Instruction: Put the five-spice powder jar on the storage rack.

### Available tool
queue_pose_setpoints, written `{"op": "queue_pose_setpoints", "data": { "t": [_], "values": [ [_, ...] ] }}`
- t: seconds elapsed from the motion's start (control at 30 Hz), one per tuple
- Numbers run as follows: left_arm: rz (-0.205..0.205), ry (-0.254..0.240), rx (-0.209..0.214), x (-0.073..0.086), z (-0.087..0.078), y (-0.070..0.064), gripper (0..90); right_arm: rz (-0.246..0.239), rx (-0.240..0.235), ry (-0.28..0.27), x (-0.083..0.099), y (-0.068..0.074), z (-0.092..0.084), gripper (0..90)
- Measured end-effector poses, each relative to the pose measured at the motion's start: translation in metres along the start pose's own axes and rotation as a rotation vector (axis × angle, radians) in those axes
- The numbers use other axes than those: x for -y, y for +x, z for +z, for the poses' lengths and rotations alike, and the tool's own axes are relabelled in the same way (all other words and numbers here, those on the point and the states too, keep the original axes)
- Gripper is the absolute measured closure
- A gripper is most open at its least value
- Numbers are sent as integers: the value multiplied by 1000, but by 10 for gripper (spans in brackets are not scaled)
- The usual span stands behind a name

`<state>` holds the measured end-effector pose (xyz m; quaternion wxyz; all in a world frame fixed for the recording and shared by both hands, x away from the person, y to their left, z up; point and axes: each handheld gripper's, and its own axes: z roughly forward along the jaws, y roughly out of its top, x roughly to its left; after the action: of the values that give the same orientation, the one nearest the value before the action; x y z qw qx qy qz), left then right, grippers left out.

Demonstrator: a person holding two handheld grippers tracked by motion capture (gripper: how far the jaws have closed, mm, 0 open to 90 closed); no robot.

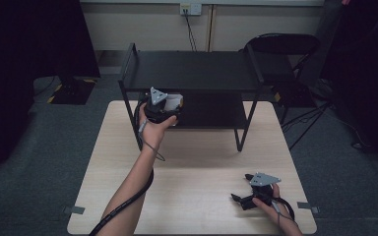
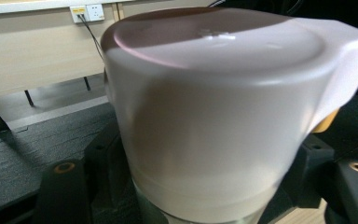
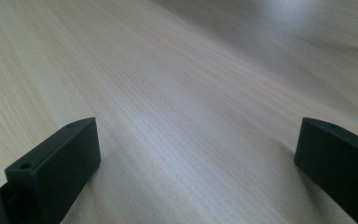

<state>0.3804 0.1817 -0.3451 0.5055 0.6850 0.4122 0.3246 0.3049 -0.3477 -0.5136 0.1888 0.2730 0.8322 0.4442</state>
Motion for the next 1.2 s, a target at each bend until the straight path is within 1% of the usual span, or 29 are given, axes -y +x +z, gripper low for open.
{"op": "queue_pose_setpoints", "data": {
  "t": [0.17, 0.23, 0.27, 0.3, 0.33, 0.43, 0.6, 0.63, 0.7, 0.77, 0.9, 0.97, 1.0, 1.07, 1.13, 1.2],
  "values": [
    [14, 14, 4, -3, 0, 0, 247, 0, 0, 0, 0, 0, 0, 0],
    [21, 17, 0, -4, 0, -1, 200, 0, 0, 0, 0, 0, 0, 0],
    [16, 17, 3, -5, 0, -1, 167, 0, 0, 0, 0, 0, 0, 0],
    [-2, 11, 13, -5, 0, 0, 128, 0, 0, 0, 0, 0, 0, 0],
    [-9, 12, 14, -5, 0, -1, 96, 0, 0, 0, 0, 0, 0, 0],
    [-1, 16, 0, -8, -1, -6, 4, 0, 0, 0, 0, 0, 0, 0],
    [12, 26, 24, -9, -2, -6, 0, 1, 0, 0, 0, 0, 0, 0],
    [14, 25, 23, -9, -3, -7, 0, 1, 0, 0, 0, 0, 0, 0],
    [7, 25, 27, -8, -4, -7, 0, 1, 0, 0, 0, 0, 0, 0],
    [9, 26, 36, -7, -4, -6, 0, 1, 0, 0, 0, 0, 0, 0],
    [10, 31, 39, -4, -8, -5, 0, 0, 0, 0, 0, 0, 0, 0],
    [9, 28, 44, -1, -11, -4, 0, 0, 0, 0, 0, 0, 0, 0],
    [15, 33, 47, 0, -13, -3, 0, 0, 0, 1, 0, 0, 0, 0],
    [14, 34, 63, 2, -17, 1, 0, 0, 0, 1, 0, 0, 0, 0],
    [31, 30, 74, 5, -21, 4, 0, 1, 0, 1, 0, 0, 0, 0],
    [42, 24, 71, 8, -27, 5, 0, 0, 0, 1, 0, 0, 0, 0]
  ]
}}
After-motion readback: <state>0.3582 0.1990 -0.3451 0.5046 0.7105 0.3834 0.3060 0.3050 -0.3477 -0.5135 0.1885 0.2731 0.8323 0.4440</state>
